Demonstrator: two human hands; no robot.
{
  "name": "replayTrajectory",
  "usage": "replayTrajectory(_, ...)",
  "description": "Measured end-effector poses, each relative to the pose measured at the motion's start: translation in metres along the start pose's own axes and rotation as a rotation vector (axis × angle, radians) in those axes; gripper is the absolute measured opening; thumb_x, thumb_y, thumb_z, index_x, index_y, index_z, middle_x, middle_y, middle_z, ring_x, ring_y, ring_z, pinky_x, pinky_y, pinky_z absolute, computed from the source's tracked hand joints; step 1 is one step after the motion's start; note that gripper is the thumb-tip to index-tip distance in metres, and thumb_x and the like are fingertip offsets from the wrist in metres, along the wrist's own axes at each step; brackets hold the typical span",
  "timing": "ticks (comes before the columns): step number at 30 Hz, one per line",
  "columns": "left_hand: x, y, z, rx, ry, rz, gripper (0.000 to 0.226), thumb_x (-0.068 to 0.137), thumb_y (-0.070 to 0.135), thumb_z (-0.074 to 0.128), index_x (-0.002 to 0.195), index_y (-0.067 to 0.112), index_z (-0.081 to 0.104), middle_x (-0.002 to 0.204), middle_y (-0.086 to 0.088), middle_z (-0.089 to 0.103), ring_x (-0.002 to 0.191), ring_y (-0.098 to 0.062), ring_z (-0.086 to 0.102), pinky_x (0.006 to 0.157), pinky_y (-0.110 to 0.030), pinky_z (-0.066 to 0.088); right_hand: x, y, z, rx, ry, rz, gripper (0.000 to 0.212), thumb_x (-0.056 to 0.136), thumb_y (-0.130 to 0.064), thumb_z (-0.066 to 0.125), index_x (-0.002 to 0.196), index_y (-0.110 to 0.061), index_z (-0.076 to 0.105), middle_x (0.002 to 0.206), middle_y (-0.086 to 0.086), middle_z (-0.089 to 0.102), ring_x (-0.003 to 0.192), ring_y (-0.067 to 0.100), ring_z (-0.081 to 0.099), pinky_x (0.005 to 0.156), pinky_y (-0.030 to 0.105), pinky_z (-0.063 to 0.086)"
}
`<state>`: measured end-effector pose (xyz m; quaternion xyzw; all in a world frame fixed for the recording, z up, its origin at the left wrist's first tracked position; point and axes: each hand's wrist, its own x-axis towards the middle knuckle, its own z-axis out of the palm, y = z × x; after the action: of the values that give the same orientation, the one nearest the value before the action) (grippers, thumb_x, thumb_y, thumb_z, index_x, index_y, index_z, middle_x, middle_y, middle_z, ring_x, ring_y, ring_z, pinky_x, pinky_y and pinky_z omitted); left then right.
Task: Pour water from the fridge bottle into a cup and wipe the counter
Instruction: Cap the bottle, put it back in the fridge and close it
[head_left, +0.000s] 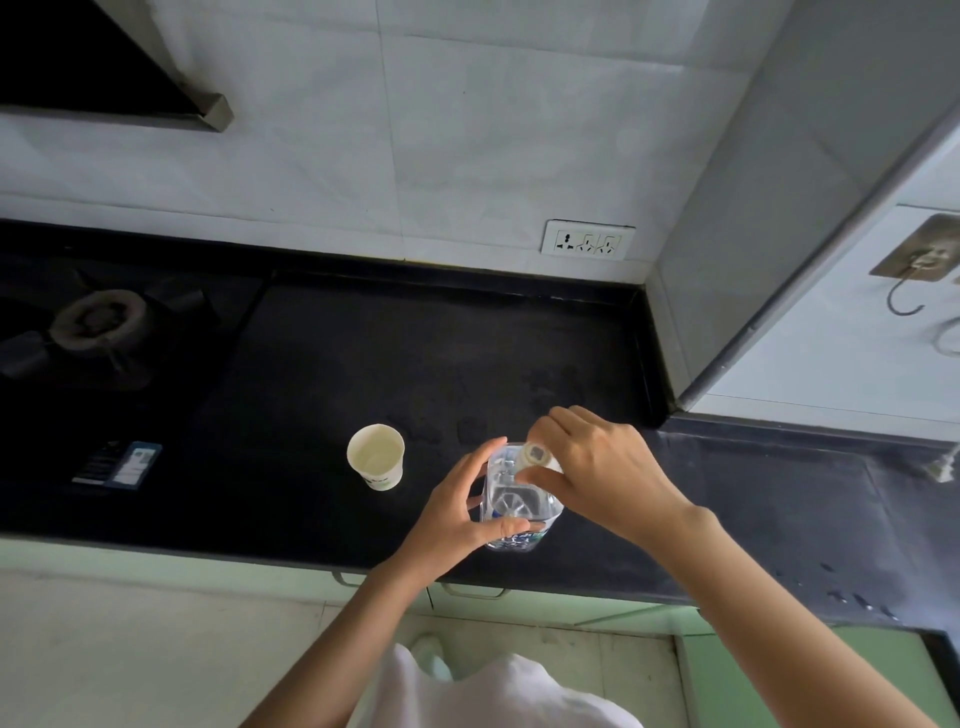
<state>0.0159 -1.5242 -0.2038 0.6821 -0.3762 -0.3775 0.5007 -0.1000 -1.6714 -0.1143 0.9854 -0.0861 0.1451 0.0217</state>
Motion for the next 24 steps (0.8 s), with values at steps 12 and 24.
replayTrajectory(12, 0.002, -0.001, -0.001, 0.015, 0.003, 0.005, 0.082, 0.069, 0.033, 0.084, 0.135, 0.052, 0.038, 0.138, 0.017, 0.046, 0.127, -0.003, 0.047, 0.102, -0.036, 0.048, -0.008, 0.016, 0.0, 0.571, -0.234, -0.044, 0.044, 0.09, -0.003, 0.061, 0.13, -0.02, 0.057, 0.122, -0.006, 0.054, 0.099, 0.005, 0.057, 0.082, 0.012, 0.047)
replayTrajectory(24, 0.0, -0.004, 0.004, -0.012, 0.02, 0.008, 0.081, 0.069, 0.04, 0.082, 0.136, 0.05, 0.037, 0.139, 0.016, 0.046, 0.126, -0.007, 0.05, 0.1, -0.034, 0.05, -0.01, 0.005, 0.016, 0.253, 0.036, 0.072, 0.039, 0.089, -0.055, 0.05, 0.095, -0.016, 0.057, 0.088, -0.007, 0.055, 0.053, 0.008, 0.047, 0.039, 0.026, 0.045)
